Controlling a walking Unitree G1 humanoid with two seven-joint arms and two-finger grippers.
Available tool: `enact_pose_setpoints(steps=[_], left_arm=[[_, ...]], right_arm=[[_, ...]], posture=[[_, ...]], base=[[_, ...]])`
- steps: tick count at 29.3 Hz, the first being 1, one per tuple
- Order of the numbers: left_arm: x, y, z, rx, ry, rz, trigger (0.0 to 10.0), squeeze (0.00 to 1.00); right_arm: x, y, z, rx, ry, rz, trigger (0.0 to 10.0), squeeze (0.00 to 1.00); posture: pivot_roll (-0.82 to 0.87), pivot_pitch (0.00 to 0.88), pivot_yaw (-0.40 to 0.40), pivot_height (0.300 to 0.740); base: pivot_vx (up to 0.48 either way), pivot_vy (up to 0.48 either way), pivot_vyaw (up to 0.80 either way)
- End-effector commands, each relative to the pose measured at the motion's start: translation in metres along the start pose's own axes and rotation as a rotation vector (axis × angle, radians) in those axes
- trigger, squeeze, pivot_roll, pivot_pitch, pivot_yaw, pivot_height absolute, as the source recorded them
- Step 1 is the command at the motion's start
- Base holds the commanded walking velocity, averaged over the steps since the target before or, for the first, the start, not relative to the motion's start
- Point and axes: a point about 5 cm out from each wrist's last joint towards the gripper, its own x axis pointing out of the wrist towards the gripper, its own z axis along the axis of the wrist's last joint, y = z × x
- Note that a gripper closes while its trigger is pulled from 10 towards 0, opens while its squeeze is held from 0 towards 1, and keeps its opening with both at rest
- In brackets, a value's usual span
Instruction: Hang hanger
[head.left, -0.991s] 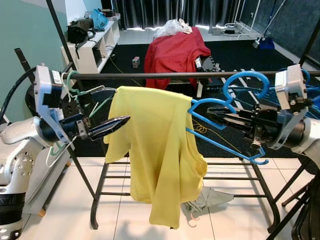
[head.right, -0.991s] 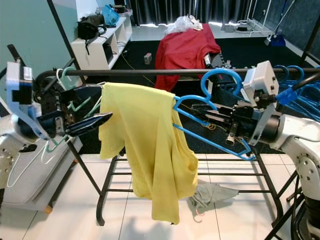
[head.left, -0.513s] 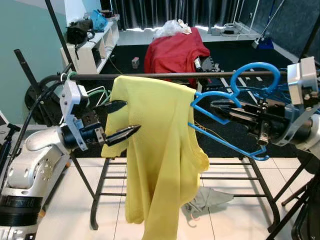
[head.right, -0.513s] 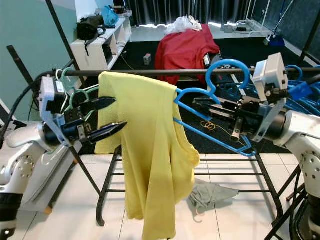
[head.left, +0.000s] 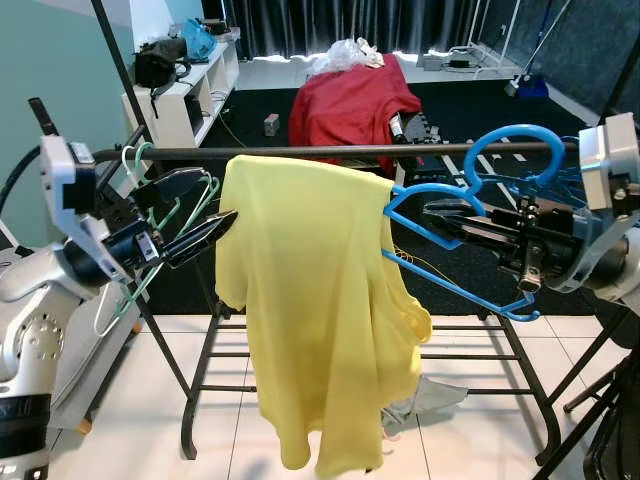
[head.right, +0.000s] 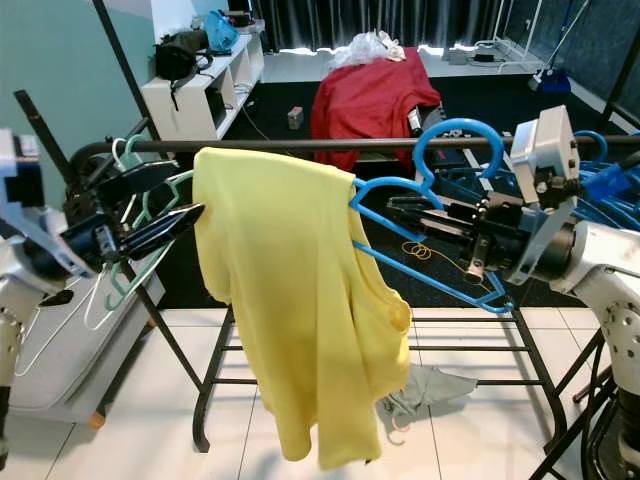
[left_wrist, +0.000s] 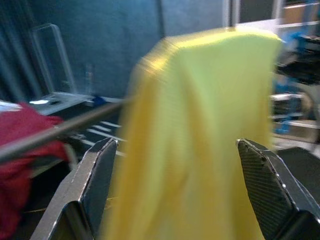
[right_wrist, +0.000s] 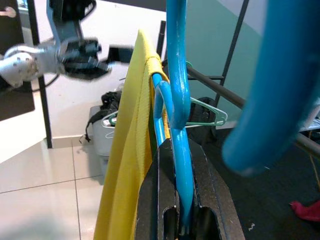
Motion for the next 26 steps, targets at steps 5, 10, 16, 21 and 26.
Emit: enact_pose_setpoints(steps=[5,10,16,21,26], left_arm=[[0.011,-0.015,-0.016,-0.034,0.057,-0.079,10.0,0.0],[0.018,-0.018,-0.026,-0.043,0.1,-0.087,10.0,0.0],[0.018,-0.013,-0.028,-0.038,0.116,-0.04,0.0,0.0],[0.012,-0.012,-0.029,-0.038,0.138,-0.043,0.0,0.0],[0.006,-0.002,-0.026,-0.005,0.154,0.018,0.0,0.0]], right_arm=[[0.001,0.004,0.008,-0.016,-0.029,0.02,0.0,0.0],[0.0,0.004,0.011,-0.019,-0.039,0.023,0.0,0.0],[0.0,0.004,0.011,-0.019,-0.043,0.02,0.0,0.0],[0.001,0.004,0.012,-0.022,-0.044,0.017,0.0,0.0],[0.0,0.003,0.01,-0.019,-0.036,0.008,0.0,0.0]], posture=[[-0.17,0.0,0.035,0.74],[-0.17,0.0,0.036,0.74],[-0.17,0.0,0.037,0.74],[-0.17,0.0,0.039,0.74],[-0.17,0.0,0.041,0.74]], base=[[0.0,0.0,0.0],[0.0,0.0,0.0],[0.0,0.0,0.0],[0.0,0.0,0.0],[0.0,0.0,0.0]])
